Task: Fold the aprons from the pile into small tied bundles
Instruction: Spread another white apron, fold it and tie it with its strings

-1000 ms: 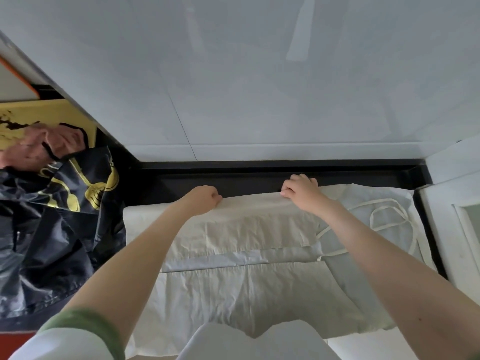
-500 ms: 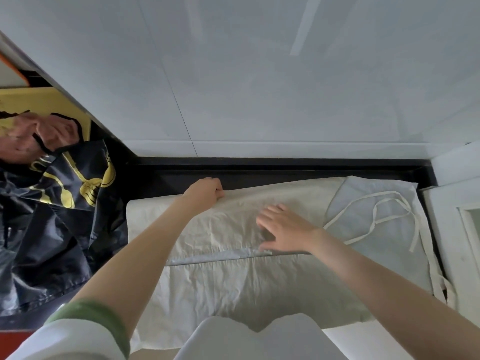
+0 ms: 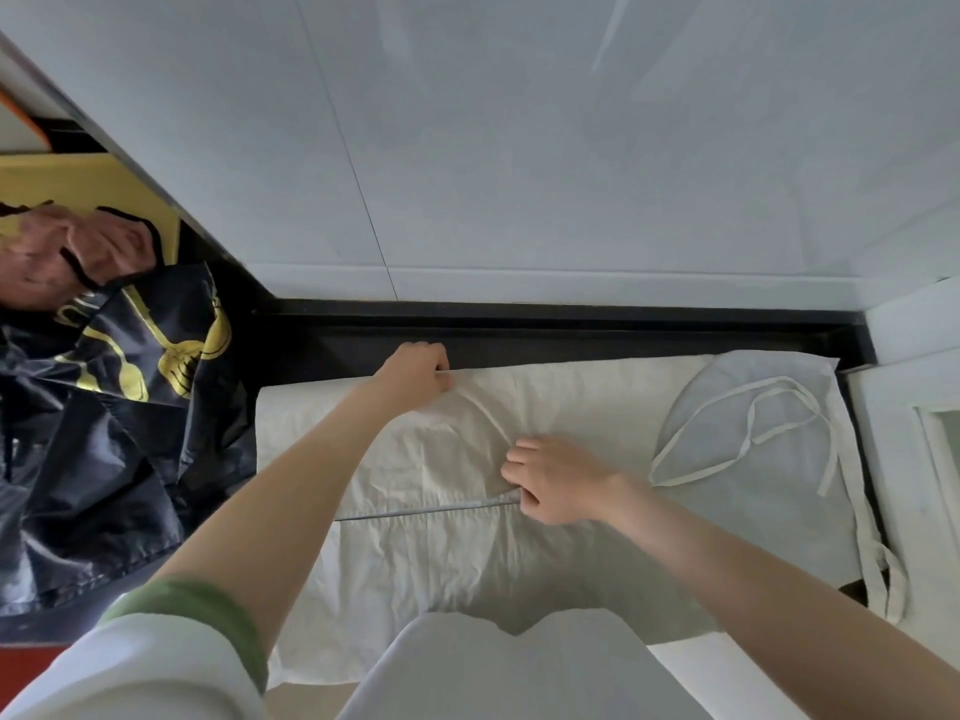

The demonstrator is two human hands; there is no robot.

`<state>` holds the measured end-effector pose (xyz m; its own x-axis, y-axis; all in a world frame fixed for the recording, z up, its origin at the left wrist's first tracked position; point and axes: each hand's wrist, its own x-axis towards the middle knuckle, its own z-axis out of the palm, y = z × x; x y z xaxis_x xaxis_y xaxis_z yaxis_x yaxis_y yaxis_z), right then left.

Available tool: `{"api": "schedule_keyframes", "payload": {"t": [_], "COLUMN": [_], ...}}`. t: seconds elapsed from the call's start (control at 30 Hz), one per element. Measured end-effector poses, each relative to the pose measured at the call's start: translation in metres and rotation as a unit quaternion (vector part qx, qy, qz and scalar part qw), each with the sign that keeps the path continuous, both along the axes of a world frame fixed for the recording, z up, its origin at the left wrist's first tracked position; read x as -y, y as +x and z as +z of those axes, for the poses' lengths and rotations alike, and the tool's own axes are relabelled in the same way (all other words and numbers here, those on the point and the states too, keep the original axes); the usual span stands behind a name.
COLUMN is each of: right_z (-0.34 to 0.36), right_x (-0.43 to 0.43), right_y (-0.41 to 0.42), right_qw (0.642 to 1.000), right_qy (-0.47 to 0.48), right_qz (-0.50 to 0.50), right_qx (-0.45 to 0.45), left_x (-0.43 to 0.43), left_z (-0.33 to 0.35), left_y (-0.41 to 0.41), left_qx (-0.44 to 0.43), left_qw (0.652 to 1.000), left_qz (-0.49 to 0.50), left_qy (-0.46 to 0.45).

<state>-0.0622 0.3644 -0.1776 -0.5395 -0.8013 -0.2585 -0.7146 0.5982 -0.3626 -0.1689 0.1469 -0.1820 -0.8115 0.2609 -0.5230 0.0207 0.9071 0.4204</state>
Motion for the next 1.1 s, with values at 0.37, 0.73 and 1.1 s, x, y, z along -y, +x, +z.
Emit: {"api": "schedule_keyframes", "payload": {"t": [0.37, 0.73, 1.1], "right_z": [0.011, 0.035, 0.089], "right_x": [-0.033, -0.053, -0.06], "right_y": [-0.055, -0.091, -0.085], "right_qw": [0.953, 0.94, 0.94], "right_qy": [0.026, 0.138, 0.032], "right_qz": [-0.301, -0.288, -0.206], "right_qx": [-0.031, -0.121, -0.271], "left_x": [0.009, 0.0, 0.019], "left_z": [0.012, 0.054, 0.089], "left_y": [0.008, -0.004, 0.012], "left_qx": [0.05, -0.127, -0.367], "left_qw": [0.998, 0.988, 0.914], "left_qz": [-0.042, -0.086, -0.163], "left_qy": [-0.003, -0.013, -0.053]}}
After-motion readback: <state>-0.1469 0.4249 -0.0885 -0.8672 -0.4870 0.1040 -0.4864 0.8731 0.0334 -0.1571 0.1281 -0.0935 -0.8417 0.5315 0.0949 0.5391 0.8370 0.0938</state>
